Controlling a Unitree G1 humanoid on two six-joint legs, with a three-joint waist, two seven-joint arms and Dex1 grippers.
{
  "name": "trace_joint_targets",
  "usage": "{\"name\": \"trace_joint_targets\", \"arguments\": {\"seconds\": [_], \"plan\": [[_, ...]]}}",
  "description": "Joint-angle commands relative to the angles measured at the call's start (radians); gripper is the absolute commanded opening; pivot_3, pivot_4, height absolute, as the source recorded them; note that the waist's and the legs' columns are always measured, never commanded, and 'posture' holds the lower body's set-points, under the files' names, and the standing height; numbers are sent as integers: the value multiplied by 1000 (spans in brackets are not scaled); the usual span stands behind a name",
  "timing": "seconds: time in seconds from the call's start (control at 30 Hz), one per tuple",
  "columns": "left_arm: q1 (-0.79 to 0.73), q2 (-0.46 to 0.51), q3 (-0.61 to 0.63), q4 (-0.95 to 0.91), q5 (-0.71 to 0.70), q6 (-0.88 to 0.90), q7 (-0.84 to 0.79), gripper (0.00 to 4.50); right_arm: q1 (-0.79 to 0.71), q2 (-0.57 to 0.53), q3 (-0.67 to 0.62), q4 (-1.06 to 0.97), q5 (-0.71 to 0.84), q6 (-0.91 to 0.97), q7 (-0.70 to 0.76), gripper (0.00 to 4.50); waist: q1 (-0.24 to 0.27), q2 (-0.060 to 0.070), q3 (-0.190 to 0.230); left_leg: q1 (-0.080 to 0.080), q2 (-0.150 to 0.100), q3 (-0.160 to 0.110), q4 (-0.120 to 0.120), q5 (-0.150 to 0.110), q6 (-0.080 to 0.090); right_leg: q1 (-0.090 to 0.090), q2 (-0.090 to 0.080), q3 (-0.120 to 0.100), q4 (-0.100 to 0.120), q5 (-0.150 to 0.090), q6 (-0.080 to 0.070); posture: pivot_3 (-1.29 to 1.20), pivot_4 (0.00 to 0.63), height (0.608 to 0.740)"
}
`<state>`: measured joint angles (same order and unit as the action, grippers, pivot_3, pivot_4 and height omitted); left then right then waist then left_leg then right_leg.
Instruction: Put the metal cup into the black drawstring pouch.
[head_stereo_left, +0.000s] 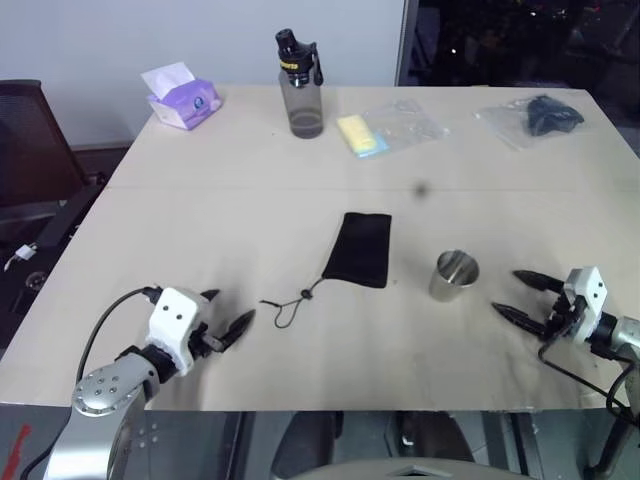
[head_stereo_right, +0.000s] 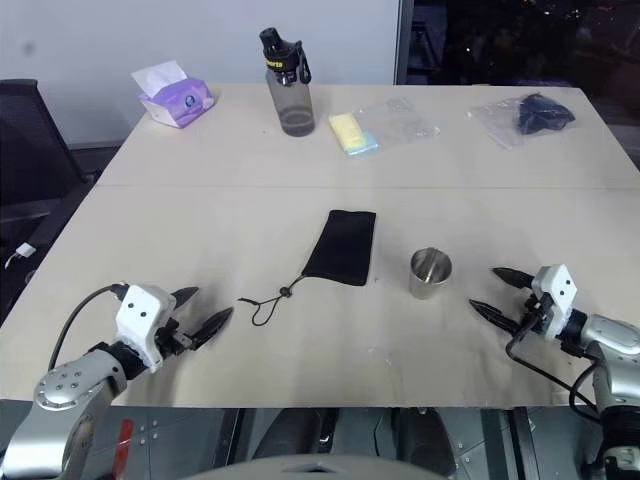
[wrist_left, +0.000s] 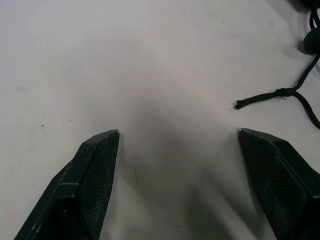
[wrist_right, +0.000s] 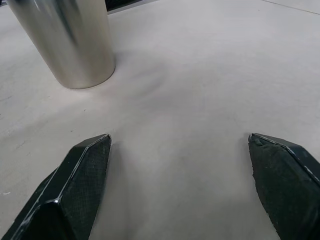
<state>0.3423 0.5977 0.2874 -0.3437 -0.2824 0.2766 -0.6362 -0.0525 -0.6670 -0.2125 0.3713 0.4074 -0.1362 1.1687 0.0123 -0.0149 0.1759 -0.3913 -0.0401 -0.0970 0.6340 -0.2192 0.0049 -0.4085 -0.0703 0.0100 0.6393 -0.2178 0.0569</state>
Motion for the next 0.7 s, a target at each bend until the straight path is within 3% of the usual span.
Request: {"name": "trace_joint_targets", "arguments": {"seconds": [0.03,0.7], "plan": [[10,20,27,-12,-13,-12,-24,3958,25,6,-11,-27,17,0,17,4439,0,0,0,0,0,0,0,0,0,0,0,0,0,0,0,0,150,740],[-21,33,45,32,-43,-21,-61,3958,61,27,-22,-32,43,-63,26,4439,-1,-1,0,0,10,14,0,0,0,0,2,0,0,0,0,0,150,740]]}}
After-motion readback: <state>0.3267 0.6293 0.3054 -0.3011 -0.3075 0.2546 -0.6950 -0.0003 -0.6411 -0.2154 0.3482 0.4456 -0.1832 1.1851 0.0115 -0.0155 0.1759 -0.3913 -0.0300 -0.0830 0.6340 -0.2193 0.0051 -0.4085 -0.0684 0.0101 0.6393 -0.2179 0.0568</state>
